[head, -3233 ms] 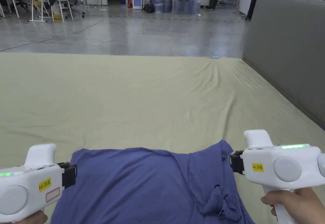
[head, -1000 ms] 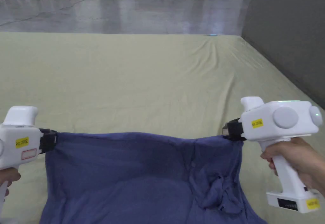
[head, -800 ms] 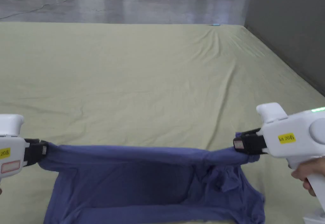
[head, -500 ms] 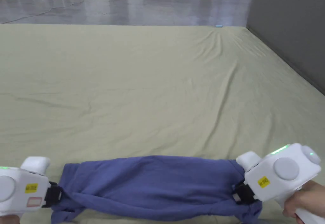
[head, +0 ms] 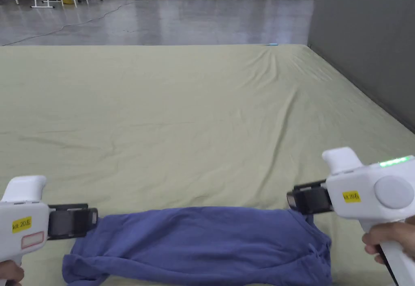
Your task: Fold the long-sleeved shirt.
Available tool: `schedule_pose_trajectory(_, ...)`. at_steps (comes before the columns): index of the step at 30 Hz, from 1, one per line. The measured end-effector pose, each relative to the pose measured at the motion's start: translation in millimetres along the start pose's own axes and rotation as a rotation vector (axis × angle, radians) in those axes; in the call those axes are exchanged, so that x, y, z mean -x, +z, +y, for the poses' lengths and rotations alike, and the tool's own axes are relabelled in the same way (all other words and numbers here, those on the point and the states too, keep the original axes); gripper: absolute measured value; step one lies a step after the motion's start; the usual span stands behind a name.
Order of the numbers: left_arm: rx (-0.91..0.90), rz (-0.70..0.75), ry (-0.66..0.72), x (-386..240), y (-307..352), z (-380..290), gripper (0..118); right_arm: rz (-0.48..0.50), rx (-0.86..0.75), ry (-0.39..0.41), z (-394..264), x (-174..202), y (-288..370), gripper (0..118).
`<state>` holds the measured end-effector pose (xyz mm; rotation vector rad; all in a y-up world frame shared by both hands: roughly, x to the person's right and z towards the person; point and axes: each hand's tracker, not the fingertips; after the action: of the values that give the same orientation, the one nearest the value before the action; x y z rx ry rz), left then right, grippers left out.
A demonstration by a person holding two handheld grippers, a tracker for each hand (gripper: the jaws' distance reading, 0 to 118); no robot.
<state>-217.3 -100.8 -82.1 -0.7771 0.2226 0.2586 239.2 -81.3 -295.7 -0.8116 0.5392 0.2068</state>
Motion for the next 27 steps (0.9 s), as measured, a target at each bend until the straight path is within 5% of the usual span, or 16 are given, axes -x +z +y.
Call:
schedule_pose_trajectory(2, -0.054, 0.002, -0.024, -17, 8, 7, 101, -0.024, -0.073, -0.019, 8, 16, 11, 93)
schedule_pose_trajectory(3, -0.11, 0.007, -0.048, -28, 15, 8, 79, -0.051, -0.139, -0.037, 8, 24, 12, 87)
schedule_pose_trajectory(4, -0.152, 0.027, -0.073, -35, 16, 7, 31, -0.072, -0.2, -0.044, 7, 30, 13, 54)
schedule_pose_trajectory(5, -0.184, 0.056, -0.095, -44, 14, 6, 0, -0.078, -0.267, -0.044, 5, 33, 6, 5)
schedule_pose_trajectory(7, -0.243, 0.093, -0.08, -50, 6, 2, 0, -0.161, -0.293, -0.047, 0, 47, 0, 0)
schedule_pose_trajectory(14, -0.169, 0.02, -0.08, -53, -2, -5, 0, -0.072, -0.262, -0.038, -2, 56, -13, 0)
schedule_pose_trajectory(18, -0.102, -0.136, 0.162, -6, -5, 4, 0, 0.006, -0.264, 0.008, -2, 57, -4, 0)
schedule_pose_trajectory(20, -0.031, -0.221, 0.296, 30, -17, 8, 8, 0.015, -0.265, 0.01, -3, 59, 3, 0)
schedule_pose_trajectory(21, 0.004, -0.239, 0.333, 47, -25, 5, 39, 0.02, -0.261, 0.008, -2, 62, 11, 0)
schedule_pose_trajectory(22, 0.053, -0.257, 0.337, 70, -43, 4, 94, 0.022, -0.257, 0.006, -3, 64, 13, 0)
schedule_pose_trajectory(23, 0.095, -0.273, 0.354, 84, -54, -2, 114, 0.028, -0.253, 0.005, -4, 66, 16, 0)
schedule_pose_trajectory(27, 0.229, -0.396, 0.5, 109, -89, -34, 118, 0.07, -0.222, -0.012, -4, 67, 7, 0)
